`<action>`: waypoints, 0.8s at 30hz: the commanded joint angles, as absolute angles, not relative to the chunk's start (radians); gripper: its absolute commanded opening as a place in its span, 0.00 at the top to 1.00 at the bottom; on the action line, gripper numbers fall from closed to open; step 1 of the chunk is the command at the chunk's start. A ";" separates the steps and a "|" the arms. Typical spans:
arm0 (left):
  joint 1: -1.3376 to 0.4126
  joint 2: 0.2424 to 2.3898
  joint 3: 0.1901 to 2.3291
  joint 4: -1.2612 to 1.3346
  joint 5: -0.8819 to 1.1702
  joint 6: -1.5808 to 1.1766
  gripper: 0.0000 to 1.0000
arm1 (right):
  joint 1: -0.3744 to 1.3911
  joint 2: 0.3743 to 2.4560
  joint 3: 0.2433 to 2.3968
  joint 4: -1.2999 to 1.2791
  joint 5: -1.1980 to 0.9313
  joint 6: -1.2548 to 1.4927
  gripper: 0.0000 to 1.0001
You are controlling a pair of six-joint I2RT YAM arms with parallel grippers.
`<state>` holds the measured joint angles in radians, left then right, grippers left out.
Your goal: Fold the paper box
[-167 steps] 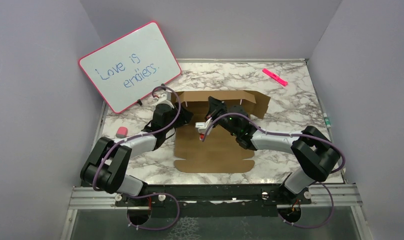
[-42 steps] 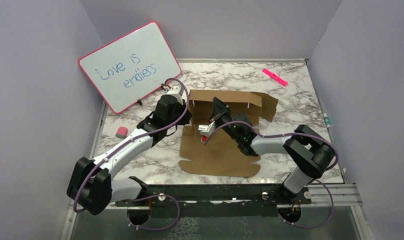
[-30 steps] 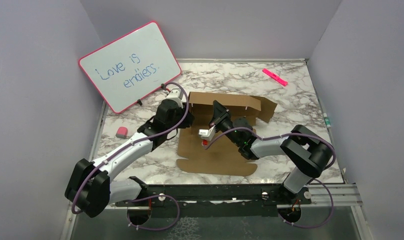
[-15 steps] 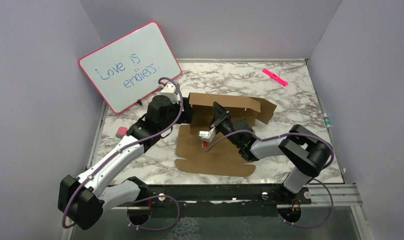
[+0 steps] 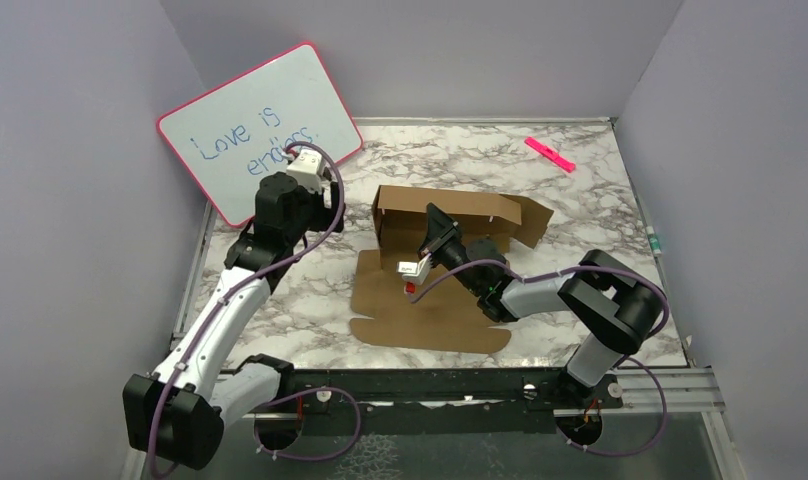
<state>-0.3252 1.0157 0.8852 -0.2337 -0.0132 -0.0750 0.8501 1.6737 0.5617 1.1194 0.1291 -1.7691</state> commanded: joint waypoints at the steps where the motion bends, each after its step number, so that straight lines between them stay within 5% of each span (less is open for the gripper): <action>1: -0.292 1.068 0.833 -0.173 0.107 0.044 0.16 | 0.861 1.657 0.564 1.145 0.138 -1.750 0.99; 24: -0.289 1.356 0.756 0.196 0.394 0.011 0.15 | 0.860 1.629 0.593 1.060 0.112 -1.674 0.99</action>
